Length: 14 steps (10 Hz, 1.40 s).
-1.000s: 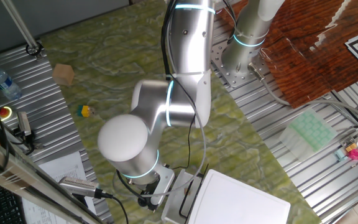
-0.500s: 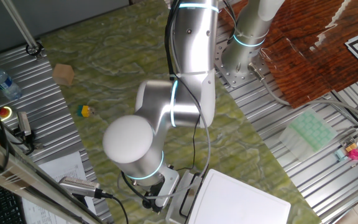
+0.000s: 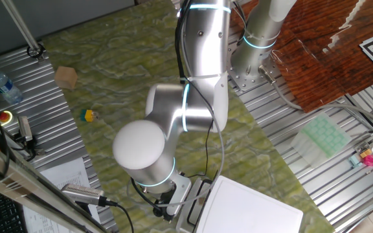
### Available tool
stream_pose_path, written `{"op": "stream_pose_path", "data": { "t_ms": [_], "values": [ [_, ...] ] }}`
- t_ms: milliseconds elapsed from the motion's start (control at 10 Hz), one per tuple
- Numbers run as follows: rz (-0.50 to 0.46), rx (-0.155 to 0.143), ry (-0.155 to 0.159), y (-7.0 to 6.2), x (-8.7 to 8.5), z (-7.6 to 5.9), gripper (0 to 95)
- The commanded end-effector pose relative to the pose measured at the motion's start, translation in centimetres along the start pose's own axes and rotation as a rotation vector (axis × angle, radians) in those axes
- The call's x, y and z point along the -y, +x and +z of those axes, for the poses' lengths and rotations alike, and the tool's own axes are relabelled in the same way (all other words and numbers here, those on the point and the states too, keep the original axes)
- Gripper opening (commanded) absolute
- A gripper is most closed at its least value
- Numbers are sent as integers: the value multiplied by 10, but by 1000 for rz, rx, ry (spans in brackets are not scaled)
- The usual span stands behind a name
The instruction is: Put things in the drawer
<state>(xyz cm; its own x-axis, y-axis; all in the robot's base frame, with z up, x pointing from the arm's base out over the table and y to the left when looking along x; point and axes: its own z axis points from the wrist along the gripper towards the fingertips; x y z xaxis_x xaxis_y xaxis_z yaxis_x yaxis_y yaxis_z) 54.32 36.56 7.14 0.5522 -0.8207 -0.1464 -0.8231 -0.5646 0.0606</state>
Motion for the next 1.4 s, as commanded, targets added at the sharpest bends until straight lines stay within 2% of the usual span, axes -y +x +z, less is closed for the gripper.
{"op": "stream_pose_path", "data": {
  "t_ms": [100, 600, 1100, 1400],
  "values": [
    [5, 1, -1, -3, -1, 2, 0],
    [13, 6, -4, -14, -3, 0, 0],
    [20, 7, -4, -26, -5, 8, 0],
    [24, 14, -10, -32, -7, 4, 0]
  ]
}}
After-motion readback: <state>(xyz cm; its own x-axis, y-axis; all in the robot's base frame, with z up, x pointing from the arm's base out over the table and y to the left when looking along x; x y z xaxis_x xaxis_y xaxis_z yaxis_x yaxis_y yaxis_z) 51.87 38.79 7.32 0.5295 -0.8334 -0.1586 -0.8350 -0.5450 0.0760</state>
